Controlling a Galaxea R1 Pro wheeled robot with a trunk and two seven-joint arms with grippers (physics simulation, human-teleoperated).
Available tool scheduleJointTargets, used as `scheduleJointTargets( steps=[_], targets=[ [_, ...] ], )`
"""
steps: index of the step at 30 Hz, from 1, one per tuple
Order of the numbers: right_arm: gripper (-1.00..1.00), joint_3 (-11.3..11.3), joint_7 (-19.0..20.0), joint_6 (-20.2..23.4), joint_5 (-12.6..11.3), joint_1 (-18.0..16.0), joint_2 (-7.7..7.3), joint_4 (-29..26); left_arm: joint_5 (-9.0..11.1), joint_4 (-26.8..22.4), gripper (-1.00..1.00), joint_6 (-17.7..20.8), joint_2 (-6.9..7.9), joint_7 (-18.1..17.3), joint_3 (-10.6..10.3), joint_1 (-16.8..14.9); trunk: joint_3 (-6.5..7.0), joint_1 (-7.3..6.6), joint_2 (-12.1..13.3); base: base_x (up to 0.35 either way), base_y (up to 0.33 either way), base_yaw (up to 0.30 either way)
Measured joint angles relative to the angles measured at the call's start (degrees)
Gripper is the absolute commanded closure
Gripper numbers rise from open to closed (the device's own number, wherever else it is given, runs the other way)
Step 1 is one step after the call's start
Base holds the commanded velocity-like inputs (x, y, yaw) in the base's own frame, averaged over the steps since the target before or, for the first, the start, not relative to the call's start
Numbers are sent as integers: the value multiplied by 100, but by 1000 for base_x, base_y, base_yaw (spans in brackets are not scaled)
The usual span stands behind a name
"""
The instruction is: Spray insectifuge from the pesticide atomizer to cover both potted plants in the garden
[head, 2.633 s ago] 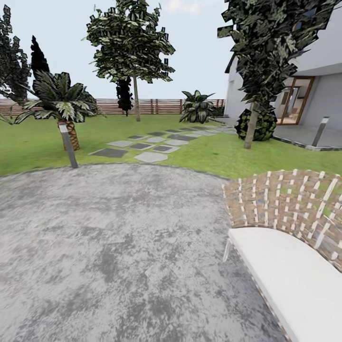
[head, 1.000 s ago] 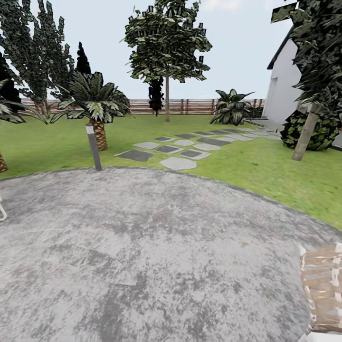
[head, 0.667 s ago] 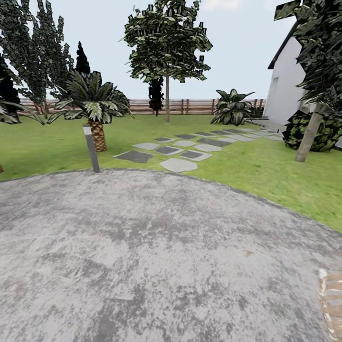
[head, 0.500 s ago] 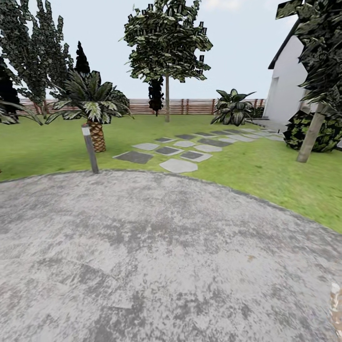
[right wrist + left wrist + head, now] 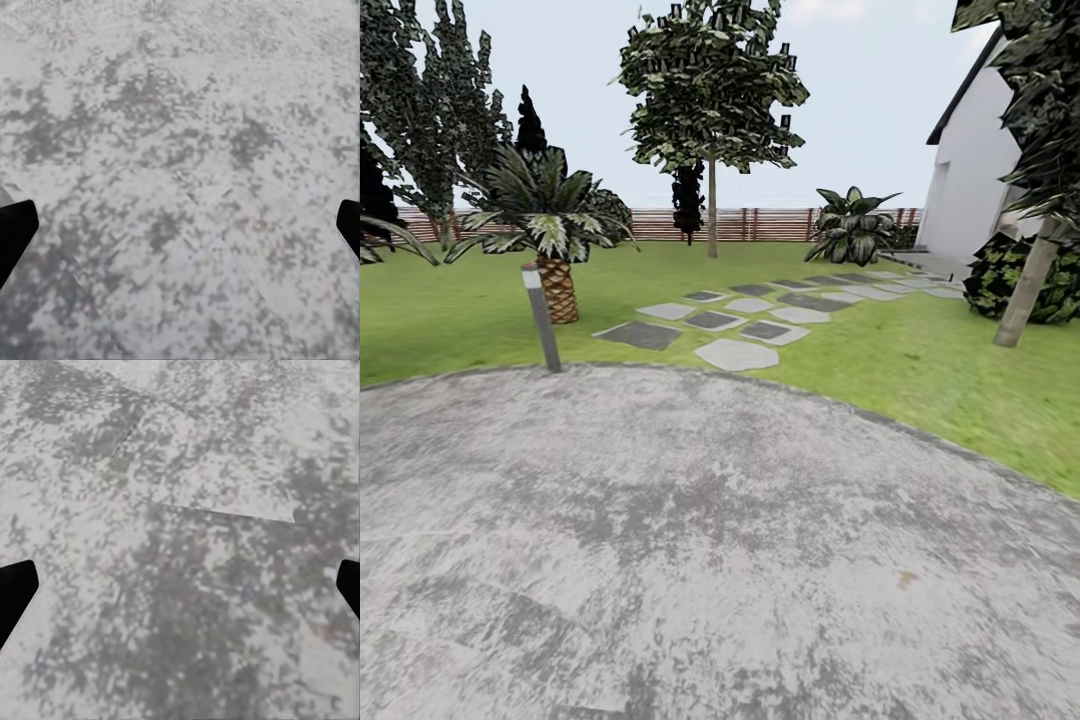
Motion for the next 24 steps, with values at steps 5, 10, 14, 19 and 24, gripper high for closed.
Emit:
scheduleJointTargets(
  steps=[5,10,14,19,24],
  targets=[
    [-100,0,0,0,0,0,1,0,-1,0,-100,0,-3,0,0,0,0,0,0,339,0,0],
    [-100,2,0,0,0,0,1,0,-1,0,-100,0,0,0,0,1,0,0,0,339,0,0],
    [-100,1,0,0,0,0,2,0,-2,0,-100,0,-1,0,0,1,0,0,0,339,0,0],
    [-100,6,0,0,0,0,2,0,-2,0,-100,0,-2,0,0,2,0,0,0,339,0,0],
    [-100,7,0,0,0,0,-2,0,-2,0,-100,0,-1,0,0,2,0,0,0,339,0,0]
  ],
)
